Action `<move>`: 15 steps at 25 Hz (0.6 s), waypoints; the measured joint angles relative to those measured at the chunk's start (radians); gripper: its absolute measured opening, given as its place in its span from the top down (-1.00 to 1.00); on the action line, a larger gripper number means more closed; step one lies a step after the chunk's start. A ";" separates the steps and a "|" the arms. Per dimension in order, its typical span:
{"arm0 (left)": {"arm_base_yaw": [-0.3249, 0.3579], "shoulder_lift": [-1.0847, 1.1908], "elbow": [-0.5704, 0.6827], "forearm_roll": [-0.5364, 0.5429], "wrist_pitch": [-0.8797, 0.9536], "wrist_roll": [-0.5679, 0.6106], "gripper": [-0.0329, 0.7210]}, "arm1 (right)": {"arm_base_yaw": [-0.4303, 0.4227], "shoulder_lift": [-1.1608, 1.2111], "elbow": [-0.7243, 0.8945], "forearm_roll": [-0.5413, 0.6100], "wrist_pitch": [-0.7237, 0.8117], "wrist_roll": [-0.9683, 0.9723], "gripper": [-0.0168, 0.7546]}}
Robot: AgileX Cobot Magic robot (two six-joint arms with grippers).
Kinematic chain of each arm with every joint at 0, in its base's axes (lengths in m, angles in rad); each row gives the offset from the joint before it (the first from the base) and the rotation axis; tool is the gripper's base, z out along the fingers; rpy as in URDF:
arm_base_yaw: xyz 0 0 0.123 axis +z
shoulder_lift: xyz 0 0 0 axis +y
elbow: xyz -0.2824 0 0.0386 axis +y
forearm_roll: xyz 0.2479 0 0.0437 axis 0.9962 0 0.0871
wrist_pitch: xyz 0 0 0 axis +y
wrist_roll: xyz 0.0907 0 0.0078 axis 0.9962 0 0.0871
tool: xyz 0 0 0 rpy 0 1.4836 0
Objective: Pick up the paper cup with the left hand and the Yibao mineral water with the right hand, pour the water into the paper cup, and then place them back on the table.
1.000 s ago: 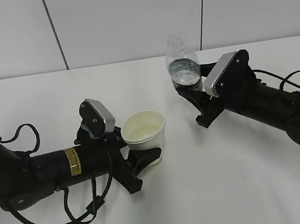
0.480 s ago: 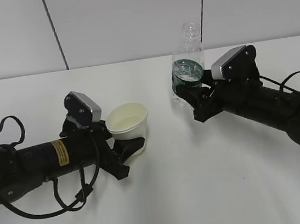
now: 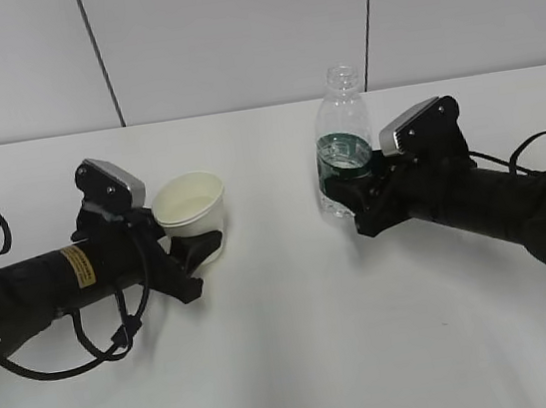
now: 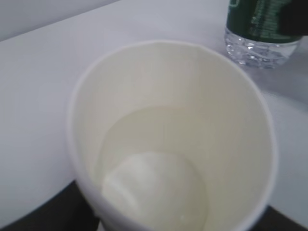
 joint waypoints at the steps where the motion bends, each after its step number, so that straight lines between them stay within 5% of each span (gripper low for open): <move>1: 0.004 0.000 0.000 -0.007 0.000 0.007 -0.22 | 0.000 0.000 0.000 -0.008 0.000 0.001 -0.21; 15: 0.006 0.033 0.000 -0.113 -0.101 0.066 -0.22 | 0.000 0.065 0.000 -0.026 -0.028 -0.009 -0.21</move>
